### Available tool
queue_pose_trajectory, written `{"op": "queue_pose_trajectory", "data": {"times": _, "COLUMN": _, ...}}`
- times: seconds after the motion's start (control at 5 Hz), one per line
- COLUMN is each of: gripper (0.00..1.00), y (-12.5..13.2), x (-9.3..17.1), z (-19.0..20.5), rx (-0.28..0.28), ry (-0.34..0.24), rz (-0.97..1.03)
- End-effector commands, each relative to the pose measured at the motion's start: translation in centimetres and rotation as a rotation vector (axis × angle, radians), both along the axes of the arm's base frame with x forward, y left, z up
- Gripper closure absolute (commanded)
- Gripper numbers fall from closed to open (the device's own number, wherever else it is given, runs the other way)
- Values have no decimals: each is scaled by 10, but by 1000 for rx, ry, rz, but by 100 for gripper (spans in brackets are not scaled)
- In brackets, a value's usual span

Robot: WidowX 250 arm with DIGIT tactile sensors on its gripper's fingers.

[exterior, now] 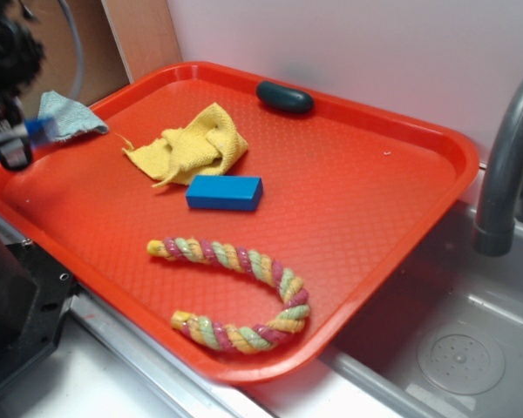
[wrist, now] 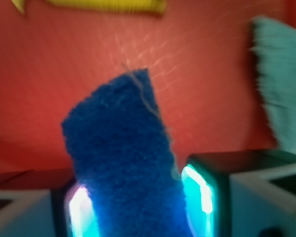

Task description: Grab the blue sponge.

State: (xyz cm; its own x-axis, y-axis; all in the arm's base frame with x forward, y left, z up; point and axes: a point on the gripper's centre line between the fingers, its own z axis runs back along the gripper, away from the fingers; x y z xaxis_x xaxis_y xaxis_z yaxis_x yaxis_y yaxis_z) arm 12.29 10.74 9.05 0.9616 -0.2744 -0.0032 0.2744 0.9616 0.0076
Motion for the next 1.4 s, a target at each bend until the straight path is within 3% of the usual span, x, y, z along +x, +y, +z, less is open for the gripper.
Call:
{"op": "queue_pose_trajectory", "data": {"times": 0.0, "gripper": 100, "y": -1, "x": -11, "z": 105, "rx": -72, "ry": -239, "rz": 368}}
{"op": "queue_pose_trajectory", "data": {"times": 0.2, "gripper": 100, "y": -2, "x": 1, "z": 137, "rx": -54, "ry": -276, "rz": 439}}
{"op": "queue_pose_trajectory", "data": {"times": 0.4, "gripper": 100, "y": -6, "x": 25, "z": 142, "rx": -29, "ry": -277, "rz": 473}}
{"op": "queue_pose_trajectory", "data": {"times": 0.6, "gripper": 100, "y": -2, "x": 76, "z": 126, "rx": 26, "ry": -252, "rz": 473}}
{"op": "queue_pose_trajectory", "data": {"times": 0.8, "gripper": 100, "y": -26, "x": 87, "z": 122, "rx": 72, "ry": -243, "rz": 471}}
{"op": "queue_pose_trajectory", "data": {"times": 1.0, "gripper": 100, "y": -43, "x": 80, "z": 118, "rx": 78, "ry": -229, "rz": 460}}
{"op": "queue_pose_trajectory", "data": {"times": 1.2, "gripper": 100, "y": -52, "x": 58, "z": 119, "rx": 52, "ry": -236, "rz": 469}}
